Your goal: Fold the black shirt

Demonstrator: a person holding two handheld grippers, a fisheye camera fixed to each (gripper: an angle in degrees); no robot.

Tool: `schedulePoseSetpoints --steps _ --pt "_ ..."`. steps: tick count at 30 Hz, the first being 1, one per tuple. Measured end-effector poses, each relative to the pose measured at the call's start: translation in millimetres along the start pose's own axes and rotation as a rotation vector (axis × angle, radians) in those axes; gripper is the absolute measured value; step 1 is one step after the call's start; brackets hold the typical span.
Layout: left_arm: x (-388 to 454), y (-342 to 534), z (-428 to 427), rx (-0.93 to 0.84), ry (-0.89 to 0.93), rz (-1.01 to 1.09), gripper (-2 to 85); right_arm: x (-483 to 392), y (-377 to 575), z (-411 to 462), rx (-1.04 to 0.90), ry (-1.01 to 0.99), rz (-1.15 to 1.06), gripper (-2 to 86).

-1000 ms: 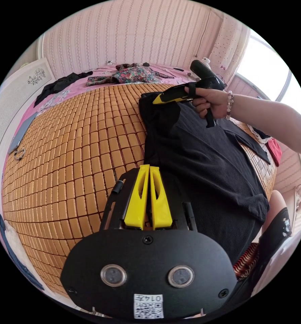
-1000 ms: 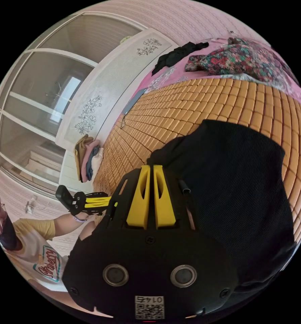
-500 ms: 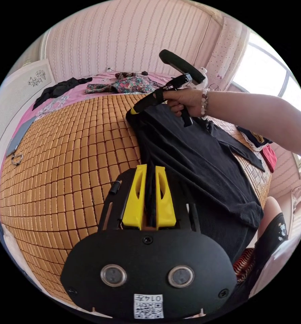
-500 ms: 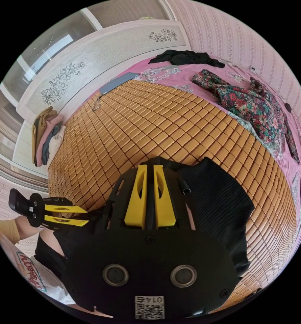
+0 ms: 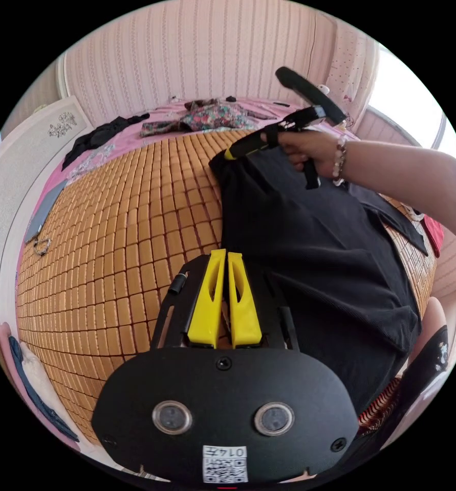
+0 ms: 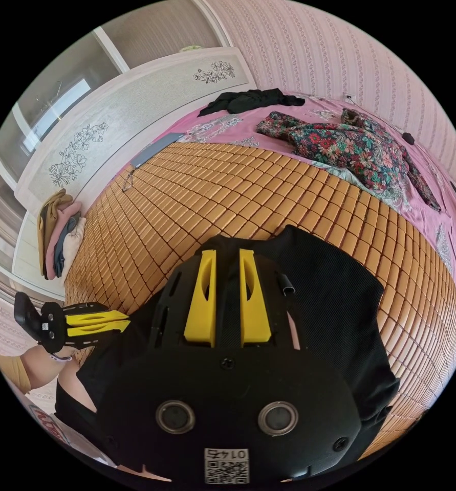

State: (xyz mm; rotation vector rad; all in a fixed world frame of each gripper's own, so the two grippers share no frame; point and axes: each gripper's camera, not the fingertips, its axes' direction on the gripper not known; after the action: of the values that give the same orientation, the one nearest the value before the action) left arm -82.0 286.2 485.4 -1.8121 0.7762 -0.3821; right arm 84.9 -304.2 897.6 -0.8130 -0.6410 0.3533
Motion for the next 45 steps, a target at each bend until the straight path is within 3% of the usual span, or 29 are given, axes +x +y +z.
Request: schedulePoseSetpoints --steps 5,8,11,16,19,28,34,40,45 --pt "-7.4 10.0 -13.9 0.067 0.096 -0.11 2.2 0.9 37.5 -39.8 0.117 0.09 -0.075 7.8" --pt "17.0 30.2 -42.3 0.118 0.055 -0.068 2.8 -1.3 99.1 -85.9 0.185 0.121 -0.146 7.8" --pt "66.9 65.7 -65.3 0.117 0.125 0.011 3.3 -12.2 187.1 -124.5 0.149 0.113 -0.173 8.0" --pt "175.0 123.5 -70.9 -0.001 0.35 0.126 4.6 -36.9 342.9 -151.6 0.002 -0.044 0.1 8.6" --pt "233.9 142.2 -67.0 -0.055 0.405 0.187 5.8 -50.0 390.3 -157.6 0.026 -0.086 0.236 7.8" --pt "299.3 130.8 -37.4 -0.226 0.263 0.362 4.2 -41.4 405.7 -140.1 -0.111 -0.246 0.295 1.2" --pt "311.4 137.3 -70.0 -0.201 0.241 0.408 1.5 -47.4 419.4 -158.4 -0.109 -0.172 0.286 0.5" --pt "318.4 151.7 -38.2 -0.319 0.219 0.395 2.3 -48.0 430.2 -146.8 -0.157 -0.2 0.246 0.3" --pt "325.9 154.2 -36.1 -0.297 0.223 0.409 1.9 -65.3 422.8 -141.0 -0.141 -0.17 0.169 0.2"
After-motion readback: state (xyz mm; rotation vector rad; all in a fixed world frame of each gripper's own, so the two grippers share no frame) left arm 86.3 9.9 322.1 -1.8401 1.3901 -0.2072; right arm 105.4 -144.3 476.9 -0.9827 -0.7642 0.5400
